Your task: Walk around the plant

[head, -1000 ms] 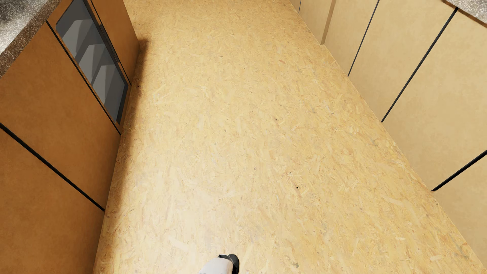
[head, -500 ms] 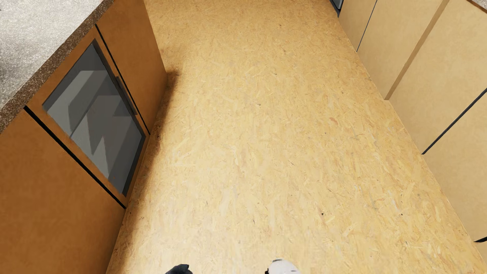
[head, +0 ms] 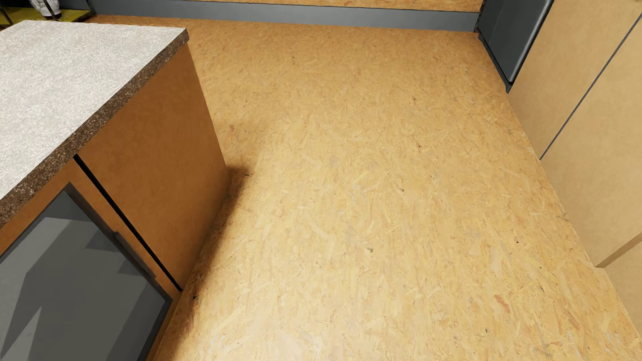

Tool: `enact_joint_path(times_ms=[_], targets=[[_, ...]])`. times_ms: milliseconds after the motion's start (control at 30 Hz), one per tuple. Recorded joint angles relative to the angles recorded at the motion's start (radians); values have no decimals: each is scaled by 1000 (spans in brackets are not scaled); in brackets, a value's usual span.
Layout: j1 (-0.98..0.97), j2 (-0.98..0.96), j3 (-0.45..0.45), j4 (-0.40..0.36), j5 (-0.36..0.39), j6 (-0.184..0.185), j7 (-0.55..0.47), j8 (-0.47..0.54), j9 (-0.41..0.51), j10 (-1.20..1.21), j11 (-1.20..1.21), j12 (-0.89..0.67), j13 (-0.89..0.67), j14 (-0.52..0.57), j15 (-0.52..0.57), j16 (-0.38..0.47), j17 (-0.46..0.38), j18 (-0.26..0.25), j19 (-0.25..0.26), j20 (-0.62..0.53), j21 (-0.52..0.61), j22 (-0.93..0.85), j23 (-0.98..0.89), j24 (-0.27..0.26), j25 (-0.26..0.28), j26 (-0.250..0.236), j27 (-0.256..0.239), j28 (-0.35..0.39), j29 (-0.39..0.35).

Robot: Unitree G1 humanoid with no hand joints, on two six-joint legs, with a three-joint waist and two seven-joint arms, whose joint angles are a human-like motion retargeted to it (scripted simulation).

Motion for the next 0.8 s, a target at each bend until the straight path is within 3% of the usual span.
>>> enact_joint_path(times_ms=[33, 67, 100, 133, 200, 233, 267, 333, 367, 433, 533, 600, 633, 667, 733, 767, 800], targets=[[-24, 47, 30, 13, 0, 4, 0, 0, -8, -180, -19, 24, -30, -210, -13, 2, -10, 0, 0, -4, -8, 7, -33, 0, 0, 0, 0, 0, 0], [-43, 94, 52, 35, -5, 11, 0, 0, -17, -247, -21, 47, -55, -520, -19, 2, -19, 0, 0, -15, -27, 12, -67, 0, 0, 0, 0, 0, 0], [-86, 95, 92, 54, -40, 4, 0, 0, -41, -236, 14, 58, -63, -650, -19, -9, -20, 0, 0, -7, -54, 51, -85, 0, 0, 0, 0, 0, 0], [-124, 127, 114, 60, -59, 2, 0, 0, -39, -231, 39, 70, -61, -566, 19, -19, -11, 0, 0, 0, -87, 75, -88, 0, 0, 0, 0, 0, 0], [-180, 109, 98, -4, -132, -43, 0, 0, -57, -122, 217, 82, -33, -102, 221, -29, 13, 0, 0, -13, -118, 105, -56, 0, 0, 0, 0, 0, 0], [-170, 66, 55, -61, -155, -64, 0, 0, -49, -28, 391, 74, -8, -33, 360, -27, 28, 0, 0, -36, -111, 113, -12, 0, 0, 0, 0, 0, 0], [-114, -29, 29, -92, -165, -76, 0, 0, -35, 3, 583, 48, 3, -51, 414, -27, 39, 0, 0, -20, -97, 115, 29, 0, 0, 0, 0, 0, 0], [82, -238, -36, -141, -147, -64, 0, 0, 7, -59, 871, -21, 5, -143, 172, -28, 42, 0, 0, 15, -10, 77, 103, 0, 0, 0, 0, 0, 0], [189, -323, -96, -141, -122, -42, 0, 0, 5, -112, 886, -54, 29, -219, 74, -27, 41, 0, 0, 40, 15, 49, 128, 0, 0, 0, 0, 0, 0], [392, -448, -227, -103, -83, 6, 0, 0, 19, -215, 707, -101, 87, -359, 5, 4, 28, 0, 0, 92, 37, -110, 137, 0, 0, 0, 0, 0, 0], [579, -534, -339, -56, -87, 30, 0, 0, -6, -290, 114, -219, 155, -556, 43, 26, 18, 0, 0, 190, 44, -248, 148, 0, 0, 0, 0, 0, 0], [646, -578, -376, -38, -125, 20, 0, 0, -40, -285, -389, -288, 181, -643, 399, 37, 25, 0, 0, 254, 43, -303, 172, 0, 0, 0, 0, 0, 0], [694, -607, -388, -18, -136, 16, 0, 0, -31, -271, -380, -312, 179, -647, 263, 46, 32, 0, 0, 257, 53, -315, 207, 0, 0, 0, 0, 0, 0], [735, -649, -402, 3, -137, 14, 0, 0, -25, -236, 9, -311, 184, -615, -15, 47, 35, 0, 0, 261, 58, -316, 224, 0, 0, 0, 0, 0, 0], [719, -678, -406, 46, -86, 35, 0, 0, -47, -25, 199, -267, 185, -402, -133, 20, 38, 0, 0, 264, 69, -287, 282, 0, 0, 0, 0, 0, 0], [673, -609, -382, 93, -30, 72, 0, 0, -31, 166, 247, -239, 171, -238, -175, -5, 35, 0, 0, 239, 97, -226, 324, 0, 0, 0, 0, 0, 0], [566, -545, -358, 79, -20, 73, 0, 0, -21, 393, 247, -230, 143, -132, -208, -18, 32, 0, 0, 181, 97, -167, 328, 0, 0, 0, 0, 0, 0]])
